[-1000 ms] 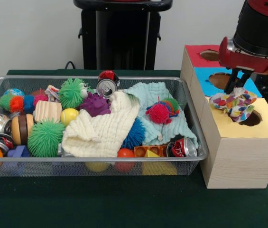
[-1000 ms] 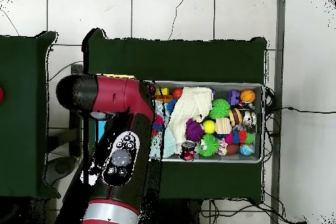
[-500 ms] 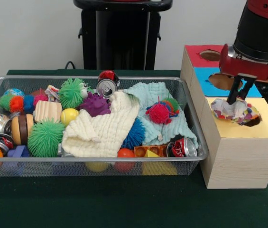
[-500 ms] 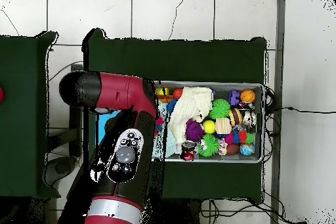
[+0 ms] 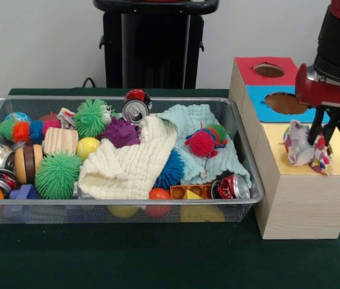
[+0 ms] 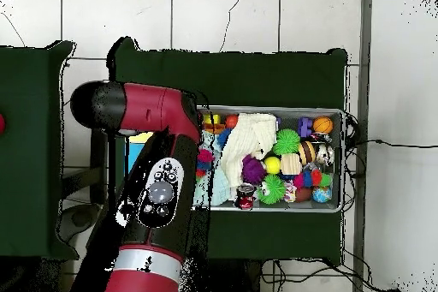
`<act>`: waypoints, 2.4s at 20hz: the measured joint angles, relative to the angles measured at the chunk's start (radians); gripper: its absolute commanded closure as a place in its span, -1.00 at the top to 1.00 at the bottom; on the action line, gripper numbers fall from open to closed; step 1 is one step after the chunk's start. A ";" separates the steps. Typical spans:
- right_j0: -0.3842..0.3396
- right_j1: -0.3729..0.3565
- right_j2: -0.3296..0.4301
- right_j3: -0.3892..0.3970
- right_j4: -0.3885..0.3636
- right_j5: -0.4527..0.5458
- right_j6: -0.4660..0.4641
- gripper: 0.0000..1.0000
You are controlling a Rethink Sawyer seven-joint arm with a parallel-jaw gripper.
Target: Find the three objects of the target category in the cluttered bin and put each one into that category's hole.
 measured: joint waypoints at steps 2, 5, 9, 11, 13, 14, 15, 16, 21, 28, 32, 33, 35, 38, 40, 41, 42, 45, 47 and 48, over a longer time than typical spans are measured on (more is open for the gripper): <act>-0.005 0.008 0.010 -0.016 0.014 -0.001 0.000 -1.00; -0.019 0.026 0.032 -0.039 0.042 -0.001 0.000 -1.00; -0.039 0.070 0.055 -0.086 0.066 0.016 0.000 -1.00; -0.044 0.077 0.056 -0.101 0.071 0.038 0.000 -1.00; -0.050 0.086 0.056 -0.122 0.075 0.077 0.000 -1.00; -0.053 0.092 0.056 -0.135 0.075 0.101 0.000 -1.00; -0.056 0.101 0.056 -0.151 0.075 0.132 0.000 -1.00; -0.058 0.107 0.056 -0.163 0.075 0.155 0.000 -1.00; -0.062 0.145 0.050 -0.236 0.074 0.279 0.000 -1.00; -0.057 0.191 0.025 -0.317 0.073 0.384 0.009 -1.00; -0.045 0.201 0.003 -0.333 0.071 0.396 0.025 -1.00; -0.041 0.201 -0.002 -0.333 0.071 0.396 0.030 -1.00; -0.027 0.201 -0.019 -0.333 0.066 0.396 0.045 -1.00; -0.009 0.201 -0.041 -0.333 0.053 0.396 0.060 -1.00; 0.012 0.200 -0.063 -0.333 0.033 0.396 0.074 -1.00; 0.018 0.199 -0.069 -0.333 0.027 0.396 0.077 -1.00; 0.022 0.199 -0.073 -0.333 0.023 0.396 0.079 -1.00; 0.036 0.196 -0.090 -0.333 0.003 0.396 0.081 -1.00; 0.037 0.196 -0.095 -0.333 -0.005 0.396 0.081 -1.00; 0.037 0.197 -0.099 -0.333 -0.009 0.396 0.081 -1.00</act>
